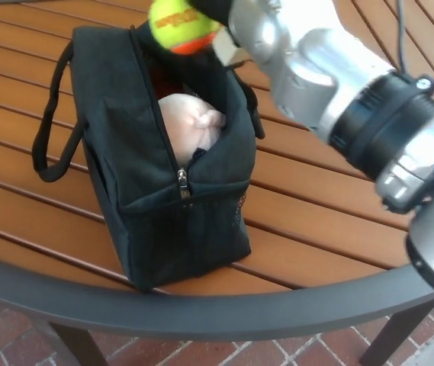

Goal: Pick up a rubric cube, an apple, a tennis ball, a soft toy, a bottle from the table and put it into the lunch box one by one

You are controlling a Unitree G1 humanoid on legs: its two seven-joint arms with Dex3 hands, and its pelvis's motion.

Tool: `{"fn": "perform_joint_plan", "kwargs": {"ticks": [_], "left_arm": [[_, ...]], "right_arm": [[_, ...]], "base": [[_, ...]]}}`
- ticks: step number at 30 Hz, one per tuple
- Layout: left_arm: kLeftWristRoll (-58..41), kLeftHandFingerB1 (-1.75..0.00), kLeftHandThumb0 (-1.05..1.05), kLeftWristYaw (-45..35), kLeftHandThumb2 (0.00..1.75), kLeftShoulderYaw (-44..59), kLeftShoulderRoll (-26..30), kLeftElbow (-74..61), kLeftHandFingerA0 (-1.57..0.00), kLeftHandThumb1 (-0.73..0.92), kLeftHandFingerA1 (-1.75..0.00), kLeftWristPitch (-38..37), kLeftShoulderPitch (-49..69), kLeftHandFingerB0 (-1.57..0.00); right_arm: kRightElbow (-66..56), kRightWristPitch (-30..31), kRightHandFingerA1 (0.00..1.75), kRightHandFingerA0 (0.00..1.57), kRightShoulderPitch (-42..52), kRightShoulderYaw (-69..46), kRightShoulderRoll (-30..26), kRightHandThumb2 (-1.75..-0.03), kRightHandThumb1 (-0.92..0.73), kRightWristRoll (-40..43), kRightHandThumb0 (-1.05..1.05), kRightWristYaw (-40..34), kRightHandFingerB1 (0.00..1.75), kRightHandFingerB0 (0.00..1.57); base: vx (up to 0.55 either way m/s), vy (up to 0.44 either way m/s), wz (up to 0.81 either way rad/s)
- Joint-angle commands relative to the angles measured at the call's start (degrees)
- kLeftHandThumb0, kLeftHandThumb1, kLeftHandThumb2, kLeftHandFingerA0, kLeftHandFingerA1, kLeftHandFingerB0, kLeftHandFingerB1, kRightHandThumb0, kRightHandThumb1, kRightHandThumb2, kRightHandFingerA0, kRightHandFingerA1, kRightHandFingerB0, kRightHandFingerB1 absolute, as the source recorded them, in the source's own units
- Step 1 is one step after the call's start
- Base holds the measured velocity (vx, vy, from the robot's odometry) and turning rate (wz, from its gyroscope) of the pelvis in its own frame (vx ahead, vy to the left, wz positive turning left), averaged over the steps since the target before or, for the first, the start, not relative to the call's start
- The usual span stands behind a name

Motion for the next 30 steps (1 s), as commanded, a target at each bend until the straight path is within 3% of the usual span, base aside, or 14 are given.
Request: {"fn": "perform_joint_plan", "kwargs": {"ticks": [1, 2, 5, 6, 7, 8, 12, 16, 18, 19, 21, 26, 27, 30], "left_arm": [[0.5, -1.20, -0.22, -1.3, 1.20, -0.2, 0.6, 0.4, -0.99, 0.34, -1.40, -2.5, 0.5, -0.94], [1.4, -1.23, -0.21, -0.3, 1.17, -1.1, 0.5, 0.2, -0.98, 0.39, -1.43, -3.6, 1.1, -0.93], [1.2, -1.23, -0.18, -0.8, 1.22, -1.3, 0.5, -0.5, -1.04, 0.40, -1.34, -4.0, 1.8, -0.95], [1.2, -1.21, -0.17, -0.9, 1.21, -1.4, 0.5, -0.6, -1.02, 0.38, -1.31, -4.1, 2.0, -0.94], [1.4, -1.29, -0.21, -0.7, 1.17, -1.8, 0.4, -0.7, -0.95, 0.42, -1.47, -4.2, 2.0, -0.91], [1.5, -1.29, -0.21, -0.5, 1.17, -1.9, 0.4, -0.7, -0.95, 0.42, -1.47, -4.2, 1.9, -0.91], [1.9, -1.28, -0.20, -0.4, 1.22, -2.6, 0.4, -1.2, -1.00, 0.37, -1.40, -4.3, 2.2, -0.93], [2.2, -1.27, -0.19, 0.4, 1.18, -3.2, 0.4, -1.2, -0.98, 0.41, -1.41, -4.5, 2.1, -0.92], [1.3, -1.29, -0.19, -0.2, 1.19, -2.6, 0.3, -1.2, -0.95, 0.40, -1.47, -4.1, 2.0, -0.92], [1.2, -1.22, -0.20, -0.2, 1.15, -2.5, 0.4, -1.0, -0.96, 0.41, -1.39, -3.9, 1.8, -0.93], [1.4, -1.28, -0.20, -0.2, 1.15, -2.5, 0.5, -0.7, -0.96, 0.42, -1.48, -3.9, 1.6, -0.93], [1.1, -1.27, -0.16, -0.3, 1.21, -2.3, 0.2, -0.5, -0.97, 0.38, -1.41, -3.2, 1.1, -0.90], [1.2, -1.26, -0.21, 0.0, 1.18, -2.3, 0.2, -0.5, -0.99, 0.41, -1.43, -2.9, 0.9, -0.93], [1.1, -1.26, -0.18, -0.1, 1.18, -2.2, 0.1, -0.8, -1.01, 0.42, -1.39, -3.4, 1.2, -0.91]], "right_arm": [[4.2, -6.5, 1.60, 0.87, -2.9, 0.0, 4.1, -0.68, -0.62, -5.5, -0.30, -2.7, 0.74, 0.78], [4.0, -7.2, 1.31, 1.14, -2.2, 1.6, 5.1, -0.94, -0.49, -7.3, -0.35, -3.0, 0.91, 0.78], [3.8, -8.2, 1.31, 1.14, -0.9, 2.2, 6.5, -0.95, -0.49, -8.9, -0.36, -4.5, 0.91, 0.79], [3.8, -8.5, 1.70, 0.91, -0.6, 2.2, 6.8, -0.65, -0.67, -9.3, -0.36, -5.2, 0.98, 0.81], [3.9, -9.5, 1.34, 1.19, 0.0, 2.9, 7.3, -1.00, -0.55, -10.4, -0.40, -6.7, 1.03, 0.85], [4.0, -10.1, 1.34, 1.19, 0.4, 3.4, 7.6, -1.00, -0.55, -11.1, -0.40, -7.5, 1.03, 0.85], [4.6, -10.5, 1.35, 1.19, 1.2, 7.1, 8.4, -0.93, -0.47, -15.2, -0.38, -7.7, 0.87, 0.79], [5.7, -11.1, 1.72, 0.86, 2.5, 9.2, 7.8, -0.60, -0.61, -17.9, -0.33, -8.5, 0.82, 0.81], [6.8, -10.6, 1.58, 0.81, 3.2, 9.3, 8.1, -0.59, -0.57, -18.4, -0.28, -8.8, 0.55, 0.60], [7.1, -10.2, 0.48, 0.32, 3.3, 11.2, 7.7, -0.58, -0.57, -20.7, -0.47, -8.6, 0.31, 0.34], [7.3, -9.8, 0.16, 0.00, 3.0, 13.7, 7.3, -0.62, -0.58, -23.3, -0.54, -7.0, 0.29, 0.16], [7.8, -8.5, 0.00, 0.00, 2.5, 17.3, 7.4, -0.67, -0.55, -27.4, -0.72, -5.5, 0.20, 0.00], [7.8, -8.2, 0.34, 0.00, 2.2, 17.7, 7.2, -0.80, -0.48, -28.1, -0.85, -5.3, 0.00, 0.04], [7.9, -8.0, 0.35, 0.00, 1.5, 17.7, 7.3, -0.81, -0.48, -29.2, -0.86, -4.9, 0.00, 0.04]], "base": [[0.00, 0.000, 0.00], [0.00, 0.000, 0.00], [0.00, 0.000, 0.00], [0.00, 0.000, 0.00], [0.00, 0.000, 0.00], [0.00, 0.000, 0.00], [0.00, 0.000, 0.00], [0.00, 0.000, 0.00], [0.00, 0.000, 0.00], [0.00, 0.000, 0.00], [0.00, 0.000, 0.00], [0.00, 0.000, 0.00], [0.00, 0.000, 0.00], [0.00, 0.000, 0.00]]}}
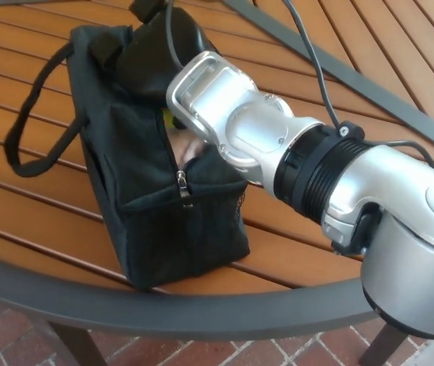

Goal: Pick up a rubric cube, an apple, a tennis ball, a soft toy, a bottle from the table and put it into the lunch box one by one

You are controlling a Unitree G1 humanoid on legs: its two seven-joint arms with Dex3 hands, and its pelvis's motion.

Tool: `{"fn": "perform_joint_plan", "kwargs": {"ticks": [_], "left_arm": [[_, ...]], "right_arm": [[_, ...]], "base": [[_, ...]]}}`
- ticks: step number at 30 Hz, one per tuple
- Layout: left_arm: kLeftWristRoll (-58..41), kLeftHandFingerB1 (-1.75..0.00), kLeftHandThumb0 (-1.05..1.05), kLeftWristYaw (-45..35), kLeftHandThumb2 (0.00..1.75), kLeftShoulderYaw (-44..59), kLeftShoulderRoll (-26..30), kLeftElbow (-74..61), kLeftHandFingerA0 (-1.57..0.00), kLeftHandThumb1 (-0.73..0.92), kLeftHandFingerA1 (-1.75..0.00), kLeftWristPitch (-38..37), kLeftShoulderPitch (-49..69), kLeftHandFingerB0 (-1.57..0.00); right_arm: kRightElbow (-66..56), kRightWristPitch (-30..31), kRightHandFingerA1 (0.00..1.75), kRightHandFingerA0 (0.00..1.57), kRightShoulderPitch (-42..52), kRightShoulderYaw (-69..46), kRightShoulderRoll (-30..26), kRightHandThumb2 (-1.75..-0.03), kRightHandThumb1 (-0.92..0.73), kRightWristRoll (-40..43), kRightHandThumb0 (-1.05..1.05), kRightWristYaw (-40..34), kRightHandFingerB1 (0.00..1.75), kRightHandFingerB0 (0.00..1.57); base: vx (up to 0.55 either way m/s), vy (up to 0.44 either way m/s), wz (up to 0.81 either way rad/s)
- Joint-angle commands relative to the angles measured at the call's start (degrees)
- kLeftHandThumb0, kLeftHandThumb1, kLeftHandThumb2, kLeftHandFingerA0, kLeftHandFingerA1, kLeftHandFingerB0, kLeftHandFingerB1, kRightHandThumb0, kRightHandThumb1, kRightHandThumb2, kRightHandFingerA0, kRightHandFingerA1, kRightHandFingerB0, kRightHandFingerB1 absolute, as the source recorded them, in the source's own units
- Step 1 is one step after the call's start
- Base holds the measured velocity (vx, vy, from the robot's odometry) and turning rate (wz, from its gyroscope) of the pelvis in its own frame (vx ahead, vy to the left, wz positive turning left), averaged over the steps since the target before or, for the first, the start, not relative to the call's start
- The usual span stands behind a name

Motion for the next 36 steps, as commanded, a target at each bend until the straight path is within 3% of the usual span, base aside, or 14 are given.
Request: {"fn": "perform_joint_plan", "kwargs": {"ticks": [1, 7, 8, 9, 12, 13, 17, 20, 21, 25, 26, 29, 36], "left_arm": [[0.2, -1.29, -0.20, 0.2, 1.26, 0.2, 0.2, -0.1, -1.03, 0.38, -1.39, -3.5, 0.4, -0.95], [0.5, -1.30, -0.21, 0.3, 1.29, 0.1, 0.4, 0.2, -1.01, 0.34, -1.46, -4.4, 0.3, -0.98], [0.7, -1.27, -0.19, 0.3, 1.23, -0.1, 0.6, 0.3, -1.00, 0.38, -1.39, -4.1, 0.3, -0.95], [0.8, -1.34, -0.14, 0.1, 1.32, -0.2, 0.6, 0.5, -0.96, 0.31, -1.51, -4.3, 0.4, -0.95], [0.5, -1.30, -0.16, -0.2, 1.33, 0.1, 0.5, 0.5, -0.95, 0.31, -1.47, -4.4, 0.6, -0.94], [0.4, -1.25, -0.18, 0.0, 1.26, 0.1, 0.4, 0.4, -0.98, 0.33, -1.43, -3.9, 0.6, -0.96], [2.3, -1.23, -0.22, 2.5, 1.15, -1.4, 0.7, 0.3, -0.90, 0.38, -1.45, -3.9, 1.1, -0.91], [1.2, -1.21, -0.21, 1.6, 1.12, -0.7, 0.5, 0.2, -0.88, 0.40, -1.46, -2.8, 0.9, -0.90], [1.1, -1.19, -0.19, 1.4, 1.05, -0.7, 0.5, 0.2, -0.92, 0.45, -1.37, -2.9, 0.9, -0.89], [0.8, -1.21, -0.19, 0.5, 1.07, -0.5, 0.5, 0.2, -0.91, 0.45, -1.39, -3.1, 1.0, -0.89], [0.8, -1.23, -0.20, 0.9, 1.11, -0.6, 0.4, 0.2, -0.95, 0.42, -1.39, -3.1, 0.9, -0.92], [1.1, -1.19, -0.16, 1.3, 1.08, -0.8, 0.5, 0.1, -0.87, 0.44, -1.44, -3.2, 1.2, -0.86], [1.6, -1.23, -0.18, 1.7, 1.08, -1.3, 0.9, 0.0, -0.84, 0.41, -1.46, -2.7, 1.4, -0.85]], "right_arm": [[0.1, 1.4, 0.35, 0.00, -0.7, 0.7, -0.4, -0.83, -0.50, -5.6, -0.92, 1.6, 0.00, 0.00], [-0.9, 2.6, 0.30, 0.00, -1.1, -3.7, 0.0, -0.84, -0.55, -4.4, -0.98, 4.2, 0.00, 0.00], [-1.1, 2.7, 0.26, 0.00, -1.5, -5.8, 0.3, -0.88, -0.60, -2.8, -1.00, 6.0, 0.00, 0.00], [-1.3, 3.2, 0.32, 0.00, -2.4, -10.9, 1.1, -0.88, -0.57, 1.3, -0.93, 9.4, 0.08, 0.00], [-1.5, 5.9, 0.27, 0.00, -4.3, -21.7, 2.8, -0.90, -0.59, 9.5, -0.97, 15.3, 0.03, 0.00], [-1.3, 9.0, 0.27, 0.00, -7.5, -29.6, 3.3, -0.88, -0.60, 15.9, -1.03, 20.2, 0.01, 0.00], [1.3, 11.1, 0.21, 0.00, -12.9, -36.8, 3.1, -0.82, -0.52, 19.3, -0.97, 25.8, 0.00, 0.00], [3.8, 11.1, 0.16, 0.00, -15.9, -41.1, 0.7, -0.88, -0.52, 21.3, -0.88, 30.0, 0.00, 0.00], [4.3, 11.9, 0.16, 0.00, -16.3, -42.9, 0.4, -0.87, -0.51, 22.4, -0.82, 31.3, 0.00, 0.00], [6.1, 11.7, 0.18, 0.00, -16.8, -46.8, -0.5, -0.88, -0.47, 24.5, -0.79, 35.5, 0.01, 0.00], [6.7, 11.6, 0.00, 0.00, -16.9, -47.4, -1.3, -0.55, -0.46, 25.1, -0.91, 38.5, 0.00, 0.00], [7.8, 9.0, 0.00, 0.00, -16.6, -47.7, -5.8, -0.56, -0.48, 25.2, -0.92, 49.6, 0.00, 0.00], [6.0, 3.6, 0.00, 0.00, -16.9, -44.6, -13.2, -0.55, -0.44, 22.4, -0.83, 61.8, 0.00, 0.00]], "base": [[0.00, 0.000, 0.00], [0.00, 0.000, 0.00], [0.00, 0.000, 0.00], [0.00, 0.000, 0.00], [0.00, 0.000, 0.00], [0.00, 0.000, 0.00], [0.00, 0.000, 0.00], [0.00, 0.000, 0.00], [0.00, 0.000, 0.00], [0.00, 0.000, 0.00], [0.00, 0.000, 0.00], [0.00, 0.000, 0.00], [0.00, 0.000, 0.00]]}}
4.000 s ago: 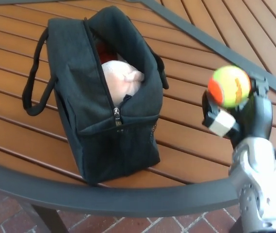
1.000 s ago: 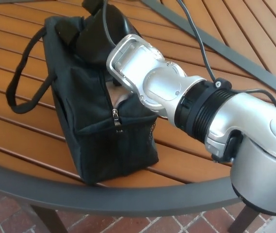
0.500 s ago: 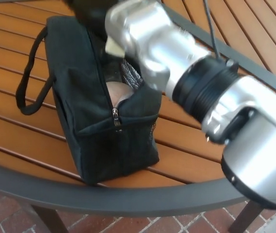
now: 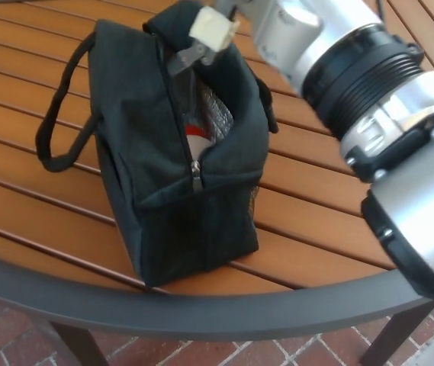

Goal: Pick up a rubric cube, an apple, a tennis ball, a soft toy, a bottle from the table and put it into the lunch box one by one

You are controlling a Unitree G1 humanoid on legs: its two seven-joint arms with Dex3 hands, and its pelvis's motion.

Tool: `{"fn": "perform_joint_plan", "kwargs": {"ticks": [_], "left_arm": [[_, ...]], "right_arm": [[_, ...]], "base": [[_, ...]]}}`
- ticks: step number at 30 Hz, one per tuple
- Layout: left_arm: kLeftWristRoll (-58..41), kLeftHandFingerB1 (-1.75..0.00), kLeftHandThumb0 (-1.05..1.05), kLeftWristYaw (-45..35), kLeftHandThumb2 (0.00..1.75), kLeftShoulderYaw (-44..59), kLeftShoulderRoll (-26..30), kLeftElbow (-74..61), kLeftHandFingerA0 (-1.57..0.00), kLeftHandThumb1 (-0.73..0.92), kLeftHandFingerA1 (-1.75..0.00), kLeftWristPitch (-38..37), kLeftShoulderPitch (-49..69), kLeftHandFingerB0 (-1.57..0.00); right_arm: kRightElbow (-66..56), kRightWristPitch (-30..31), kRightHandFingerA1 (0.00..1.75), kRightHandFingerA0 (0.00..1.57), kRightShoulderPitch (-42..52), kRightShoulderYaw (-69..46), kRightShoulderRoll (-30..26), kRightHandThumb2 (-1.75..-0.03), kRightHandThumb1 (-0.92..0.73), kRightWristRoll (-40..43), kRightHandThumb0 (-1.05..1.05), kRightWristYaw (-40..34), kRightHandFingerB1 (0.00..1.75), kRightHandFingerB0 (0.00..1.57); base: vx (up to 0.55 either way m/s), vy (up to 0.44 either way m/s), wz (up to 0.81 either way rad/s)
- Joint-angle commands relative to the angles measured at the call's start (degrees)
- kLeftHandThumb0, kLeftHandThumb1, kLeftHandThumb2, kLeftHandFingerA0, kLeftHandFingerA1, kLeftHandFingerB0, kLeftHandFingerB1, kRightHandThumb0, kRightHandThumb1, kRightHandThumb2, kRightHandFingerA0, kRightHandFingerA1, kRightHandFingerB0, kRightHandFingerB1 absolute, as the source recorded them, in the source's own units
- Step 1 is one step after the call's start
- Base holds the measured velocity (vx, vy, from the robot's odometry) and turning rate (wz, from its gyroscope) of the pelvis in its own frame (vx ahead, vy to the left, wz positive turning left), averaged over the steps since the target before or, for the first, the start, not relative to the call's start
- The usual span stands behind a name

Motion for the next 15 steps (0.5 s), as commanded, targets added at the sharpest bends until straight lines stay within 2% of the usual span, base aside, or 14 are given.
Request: {"fn": "perform_joint_plan", "kwargs": {"ticks": [1, 2, 3, 4, 5, 6, 7, 8, 10, 11, 14, 15], "left_arm": [[2.1, -1.23, -0.18, 2.3, 1.08, -1.1, 1.8, -0.1, -0.84, 0.41, -1.46, -2.8, 1.2, -0.85], [1.9, -1.16, -0.21, 2.2, 1.04, -0.9, 2.0, 0.0, -0.85, 0.44, -1.41, -2.1, 0.9, -0.85], [1.3, -1.16, -0.21, 1.6, 1.04, -0.5, 2.1, 0.0, -0.85, 0.44, -1.41, -1.2, 0.6, -0.85], [-0.1, -1.24, -0.15, 0.1, 1.14, 0.6, 2.0, -0.2, -0.89, 0.41, -1.42, -1.5, 0.5, -0.87], [-1.0, -1.24, -0.15, -0.9, 1.14, 1.3, 1.8, -0.3, -0.89, 0.41, -1.42, -1.9, 0.5, -0.87], [-2.5, -1.28, -0.17, -2.5, 1.23, 2.6, 1.8, -0.3, -0.91, 0.37, -1.51, -2.0, 0.4, -0.91], [-3.0, -1.28, -0.17, -2.9, 1.23, 3.1, 1.8, -0.1, -0.91, 0.37, -1.51, -1.9, 0.3, -0.91], [-3.3, -1.28, -0.18, -3.2, 1.26, 3.5, 1.9, 0.3, -0.95, 0.37, -1.47, -1.7, 0.2, -0.94], [-3.5, -1.28, -0.18, -3.5, 1.26, 3.8, 1.8, 0.6, -0.95, 0.37, -1.47, -1.6, 0.1, -0.94], [-3.1, -1.30, -0.20, -2.7, 1.30, 3.8, 2.1, 1.1, -0.99, 0.34, -1.51, -1.1, -0.3, -0.97], [-2.6, -1.26, -0.20, -1.6, 1.24, 3.7, 2.0, 1.1, -0.94, 0.37, -1.48, -0.9, -0.4, -0.93], [-1.5, -1.20, -0.14, -0.6, 1.28, 3.0, 2.3, 1.3, -1.00, 0.35, -1.38, -2.1, -0.4, -0.95]], "right_arm": [[-0.5, -3.3, 0.00, 0.00, -7.7, -3.0, -13.0, -0.55, -0.44, 8.3, -0.83, 35.7, 0.00, 0.00], [-2.1, -4.6, 0.00, 0.00, -7.4, -1.8, -14.7, -0.64, -0.42, 7.4, -0.56, 37.1, 0.02, 0.00], [-3.7, -5.4, 0.00, 0.00, -7.2, -0.7, -16.3, -0.64, -0.42, 6.4, -0.56, 38.5, 0.02, 0.00], [-6.2, -6.8, 0.52, 0.01, -6.3, 0.3, -17.7, -0.67, -0.45, 5.9, -0.41, 39.3, 0.24, 0.06], [-8.0, -7.8, 0.52, 0.01, -5.6, 1.0, -18.6, -0.67, -0.45, 5.6, -0.41, 39.8, 0.24, 0.06], [-15.5, -8.7, 1.15, 0.47, -2.8, 3.6, -21.6, -0.55, -0.52, 3.5, -0.25, 41.0, 0.40, 0.07], [-19.8, -8.6, 1.15, 0.47, -1.2, 5.2, -23.3, -0.55, -0.52, 2.1, -0.25, 41.5, 0.40, 0.07], [-24.0, -9.5, 0.79, 0.00, 0.3, 6.8, -25.0, -0.61, -0.52, 0.8, -0.24, 42.3, 0.39, 0.06], [-28.0, -10.5, 0.79, 0.00, 1.5, 8.4, -26.8, -0.61, -0.52, -0.1, -0.24, 43.1, 0.39, 0.06], [-32.2, -11.9, 0.00, 0.00, 2.8, 8.8, -29.3, -0.70, -0.45, -0.2, -0.25, 43.7, 0.22, 0.04], [-34.4, -13.5, 0.03, 0.00, 2.5, 8.8, -32.3, -0.69, -0.42, 0.4, -0.37, 44.7, 0.19, 0.04], [-33.3, -13.5, 0.13, 0.00, 0.9, 6.3, -36.2, -0.64, -0.30, 2.4, -0.61, 46.9, 0.03, 0.00]], "base": [[0.00, 0.000, 0.00], [0.00, 0.000, 0.00], [0.00, 0.000, 0.00], [0.00, 0.000, 0.00], [0.00, 0.000, 0.00], [0.00, 0.000, 0.00], [0.00, 0.000, 0.00], [0.00, 0.000, 0.00], [0.00, 0.000, 0.00], [0.00, 0.000, 0.00], [0.00, 0.000, 0.00], [0.00, 0.000, 0.00]]}}
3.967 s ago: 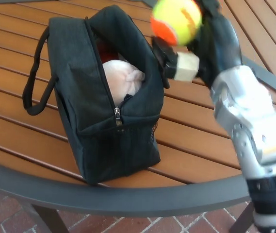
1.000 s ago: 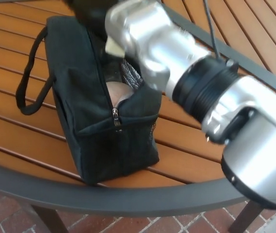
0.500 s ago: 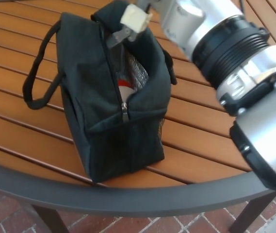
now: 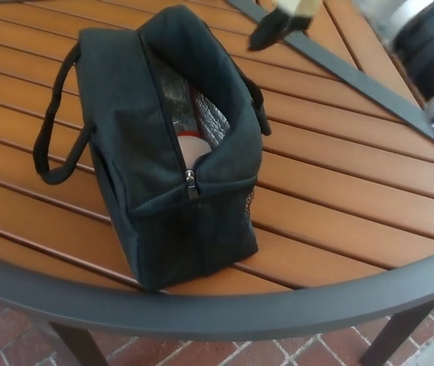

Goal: Pick up a rubric cube, an apple, a tennis ball, a soft toy, a bottle from the table and put it into the lunch box one by one

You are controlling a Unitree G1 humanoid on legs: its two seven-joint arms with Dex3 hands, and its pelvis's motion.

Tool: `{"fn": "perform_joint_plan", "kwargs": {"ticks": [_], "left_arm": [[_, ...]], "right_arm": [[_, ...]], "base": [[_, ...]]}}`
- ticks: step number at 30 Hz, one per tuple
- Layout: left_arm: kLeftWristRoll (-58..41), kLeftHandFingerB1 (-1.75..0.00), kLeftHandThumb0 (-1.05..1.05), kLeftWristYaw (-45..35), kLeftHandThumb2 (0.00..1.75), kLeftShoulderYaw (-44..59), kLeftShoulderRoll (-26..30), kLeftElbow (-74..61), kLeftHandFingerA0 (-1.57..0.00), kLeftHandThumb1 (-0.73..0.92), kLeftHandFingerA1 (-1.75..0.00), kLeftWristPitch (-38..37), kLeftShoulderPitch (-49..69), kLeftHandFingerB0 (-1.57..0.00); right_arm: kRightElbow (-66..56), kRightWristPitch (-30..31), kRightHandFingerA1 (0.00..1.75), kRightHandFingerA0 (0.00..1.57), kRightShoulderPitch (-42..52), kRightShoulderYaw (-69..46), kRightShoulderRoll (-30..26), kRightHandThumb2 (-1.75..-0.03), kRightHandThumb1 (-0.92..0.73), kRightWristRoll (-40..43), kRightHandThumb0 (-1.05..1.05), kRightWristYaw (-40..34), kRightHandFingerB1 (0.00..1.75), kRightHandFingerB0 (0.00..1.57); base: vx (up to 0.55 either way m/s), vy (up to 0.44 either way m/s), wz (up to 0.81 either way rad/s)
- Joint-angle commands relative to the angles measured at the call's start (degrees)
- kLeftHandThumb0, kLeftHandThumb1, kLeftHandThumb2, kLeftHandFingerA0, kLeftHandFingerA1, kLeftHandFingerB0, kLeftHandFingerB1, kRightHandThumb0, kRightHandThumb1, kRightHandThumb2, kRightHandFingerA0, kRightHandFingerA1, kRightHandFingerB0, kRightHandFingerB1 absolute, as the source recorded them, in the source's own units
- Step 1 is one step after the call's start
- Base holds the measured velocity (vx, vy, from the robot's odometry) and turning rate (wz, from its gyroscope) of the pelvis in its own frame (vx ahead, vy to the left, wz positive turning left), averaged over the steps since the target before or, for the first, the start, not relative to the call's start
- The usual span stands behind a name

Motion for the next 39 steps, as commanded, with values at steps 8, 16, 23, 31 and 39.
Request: {"fn": "perform_joint_plan", "kwargs": {"ticks": [8, 16, 23, 31, 39], "left_arm": [[-1.4, -1.09, -0.15, 0.5, 1.17, 2.6, 1.8, 1.2, -1.00, 0.38, -1.26, -1.9, -1.0, -0.95], [-1.4, -1.15, -0.14, -0.3, 1.12, 2.7, 0.8, 0.0, -0.98, 0.46, -1.30, -2.8, -0.1, -0.87], [-2.6, -1.19, -0.15, -1.8, 1.23, 3.9, 1.0, -0.2, -1.00, 0.42, -1.32, -3.0, -0.8, -0.90], [-2.3, -1.09, -0.17, 0.5, 1.13, 4.0, 1.5, -0.2, -1.08, 0.46, -1.15, -2.4, -2.6, -0.96], [-3.6, -1.16, -0.18, 0.2, 1.21, 5.2, 1.0, -0.4, -1.10, 0.45, -1.24, -2.1, -3.8, -0.97]], "right_arm": [[-24.6, -1.8, 0.06, 0.00, 3.1, -13.4, -38.8, -0.76, -0.47, 13.7, -0.85, 33.0, 0.00, 0.01], [-53.9, 14.5, 0.27, 0.00, 42.4, -66.8, -44.5, -0.61, -0.69, 14.1, -0.59, 27.1, 0.25, 0.08], [-72.9, 20.8, 0.43, 0.16, 63.7, -108.2, -29.7, -0.62, -0.70, 8.3, -0.51, 24.1, 0.30, 0.19], [-69.1, 12.2, 0.59, 0.25, 82.1, -125.6, -12.5, -0.62, -0.71, 16.5, -0.42, -0.3, 0.37, 0.23], [-65.7, 14.8, 0.56, 0.13, 103.6, -99.2, 8.5, -0.64, -0.76, 9.3, -0.49, -7.5, 0.28, 0.07]], "base": [[0.00, 0.000, 0.00], [0.00, 0.000, 0.00], [0.00, 0.000, 0.01], [0.00, 0.000, 0.00], [0.00, 0.000, 0.00]]}}
